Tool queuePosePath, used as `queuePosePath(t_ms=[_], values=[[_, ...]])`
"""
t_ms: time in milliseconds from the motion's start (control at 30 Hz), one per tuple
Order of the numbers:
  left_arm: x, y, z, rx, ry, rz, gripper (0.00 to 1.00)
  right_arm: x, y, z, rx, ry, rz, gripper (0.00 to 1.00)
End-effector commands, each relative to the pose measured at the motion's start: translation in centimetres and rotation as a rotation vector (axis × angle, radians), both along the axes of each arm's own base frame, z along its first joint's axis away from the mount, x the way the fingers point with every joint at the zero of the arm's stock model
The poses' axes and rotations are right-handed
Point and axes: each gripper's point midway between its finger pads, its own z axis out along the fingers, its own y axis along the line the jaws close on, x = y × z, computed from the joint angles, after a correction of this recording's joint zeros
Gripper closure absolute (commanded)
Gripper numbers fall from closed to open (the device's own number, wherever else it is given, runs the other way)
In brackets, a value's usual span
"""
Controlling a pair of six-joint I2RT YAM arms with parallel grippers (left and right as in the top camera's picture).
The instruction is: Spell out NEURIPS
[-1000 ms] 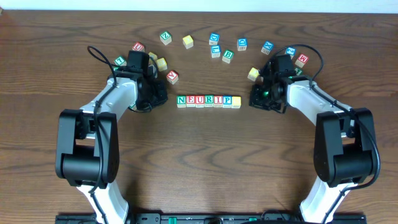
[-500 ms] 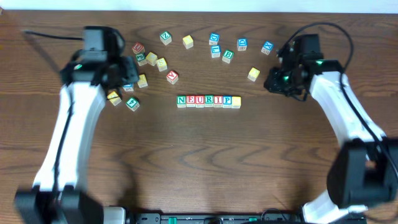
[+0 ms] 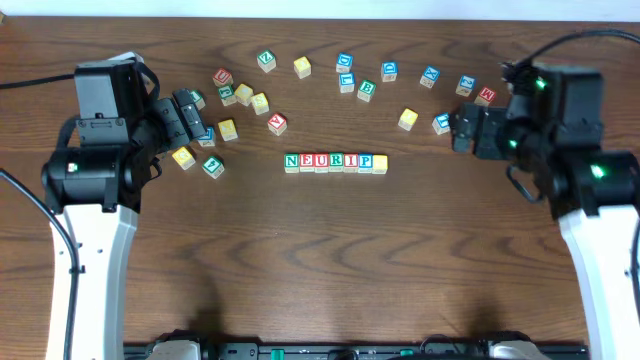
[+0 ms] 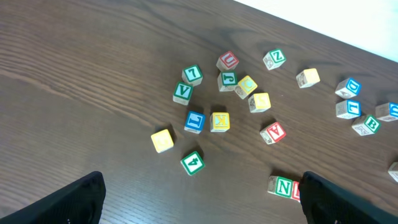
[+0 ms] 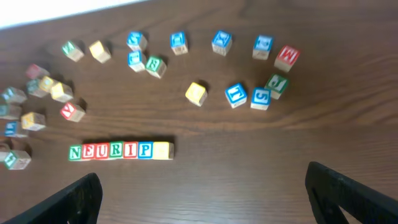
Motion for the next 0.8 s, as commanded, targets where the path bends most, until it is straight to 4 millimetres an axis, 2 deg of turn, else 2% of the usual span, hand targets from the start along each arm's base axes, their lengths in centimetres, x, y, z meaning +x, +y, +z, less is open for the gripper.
queuePosePath(t_ms=[0, 167, 367, 467, 600, 767], values=[[0.0, 0.4, 0.2, 0.016, -0.003, 0.010, 0.02, -1.2, -0.7, 2.4, -0.018, -0.065, -0.022, 0.01], [0.0, 0.4, 0.2, 0.016, -0.003, 0.010, 0.02, -1.7, -0.8, 3.2, -0.016, -0.091, -0.023, 0.01], [0.0, 0.4, 0.2, 0.016, -0.003, 0.010, 0.02, -3.3, -1.2, 1.4, -0.037, 0.005, -0.034, 0.01], [0.0, 0.4, 0.2, 0.016, -0.003, 0.010, 0.02, -3.1, -1.3, 1.6, -0.043, -0.008, -0.041, 0.01], [0.0, 0.4, 0.2, 0.016, -0.003, 0.010, 0.02, -2.4, -0.8, 2.4, -0.022, -0.047, -0.021, 0.01], [0.0, 0.4, 0.2, 0.016, -0.003, 0.010, 0.02, -1.7, -0.3, 4.5, -0.045, -0.153, 0.015, 0.01]])
